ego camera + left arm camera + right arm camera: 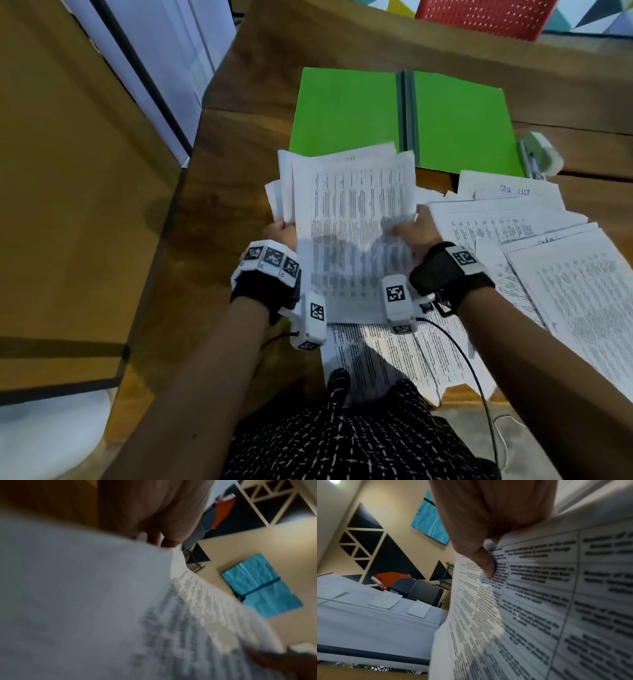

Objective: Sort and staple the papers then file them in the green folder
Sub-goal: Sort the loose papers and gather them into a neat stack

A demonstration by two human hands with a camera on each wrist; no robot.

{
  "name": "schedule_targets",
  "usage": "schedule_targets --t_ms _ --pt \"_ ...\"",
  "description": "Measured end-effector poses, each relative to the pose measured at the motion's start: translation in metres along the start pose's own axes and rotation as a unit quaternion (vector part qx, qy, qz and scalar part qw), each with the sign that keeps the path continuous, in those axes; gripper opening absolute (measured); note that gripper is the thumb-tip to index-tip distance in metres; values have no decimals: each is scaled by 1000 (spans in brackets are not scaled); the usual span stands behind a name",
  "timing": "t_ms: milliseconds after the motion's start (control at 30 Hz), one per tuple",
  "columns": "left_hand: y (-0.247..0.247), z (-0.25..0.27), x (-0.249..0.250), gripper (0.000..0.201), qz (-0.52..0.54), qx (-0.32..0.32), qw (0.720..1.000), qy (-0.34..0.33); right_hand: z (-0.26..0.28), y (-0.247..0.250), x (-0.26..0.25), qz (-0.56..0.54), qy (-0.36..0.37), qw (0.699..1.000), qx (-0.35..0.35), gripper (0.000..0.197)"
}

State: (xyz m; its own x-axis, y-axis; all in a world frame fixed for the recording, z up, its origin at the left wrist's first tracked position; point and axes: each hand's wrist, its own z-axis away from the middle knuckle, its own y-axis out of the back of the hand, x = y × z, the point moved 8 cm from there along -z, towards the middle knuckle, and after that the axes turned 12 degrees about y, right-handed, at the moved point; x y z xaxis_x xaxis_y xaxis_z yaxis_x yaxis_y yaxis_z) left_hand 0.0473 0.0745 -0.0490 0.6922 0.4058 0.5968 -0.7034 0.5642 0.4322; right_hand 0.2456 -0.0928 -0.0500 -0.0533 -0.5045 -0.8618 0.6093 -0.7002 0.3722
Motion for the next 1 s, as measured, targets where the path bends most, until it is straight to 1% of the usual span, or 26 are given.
schedule_targets --t_ms 33,67,100,133,167,233,333,400,467,500,533,600,667,767,833,900,933,1000 --pt "3 -1 -2 31 -5 29 999 14 -4 9 -3 25 10 999 21 56" --pt "8 -1 -6 42 -36 64 996 40 -9 18 -4 57 19 997 42 46" --pt "12 -1 -11 56 -91 91 989 67 -11 28 -6 96 18 994 56 38" --pt "14 -1 -13 65 -132 108 982 80 -13 36 -5 122 18 990 66 33" --pt "15 -1 -11 68 -151 113 979 79 -13 43 -4 141 16 987 70 32" --pt "8 -6 -7 68 -151 97 982 62 -13 49 4 165 -1 983 76 33" --pt "-10 -7 5 68 -104 42 993 33 -3 38 11 186 -15 981 62 32" --pt "-20 -6 12 69 -49 17 999 -3 3 23 8 175 3 984 33 29" --pt "-29 -8 12 65 -16 -17 1000 -12 9 0 0 138 34 990 -14 21" --pt "-30 -8 10 58 -21 -30 999 -14 13 -12 -2 108 42 992 -44 22" --pt "-30 -7 7 51 -35 -38 999 -9 17 -23 -2 78 45 994 -67 27" --pt "-21 -8 4 45 -54 -15 998 -6 24 -39 0 51 45 994 -88 39" --pt "-7 -3 14 46 -49 17 998 -41 26 -41 2 67 69 993 -73 44" --pt "23 17 40 44 -56 88 989 -105 25 -27 0 112 99 988 -38 47" --pt "48 26 55 41 -19 126 981 -145 22 -15 2 139 106 984 -26 66" --pt "65 30 65 45 34 135 976 -167 21 -7 4 145 94 984 -39 82" --pt "73 29 67 47 64 138 974 -170 20 -9 6 111 87 988 -61 84" --pt "85 27 70 49 103 148 970 -165 24 -21 4 22 68 990 -123 82"
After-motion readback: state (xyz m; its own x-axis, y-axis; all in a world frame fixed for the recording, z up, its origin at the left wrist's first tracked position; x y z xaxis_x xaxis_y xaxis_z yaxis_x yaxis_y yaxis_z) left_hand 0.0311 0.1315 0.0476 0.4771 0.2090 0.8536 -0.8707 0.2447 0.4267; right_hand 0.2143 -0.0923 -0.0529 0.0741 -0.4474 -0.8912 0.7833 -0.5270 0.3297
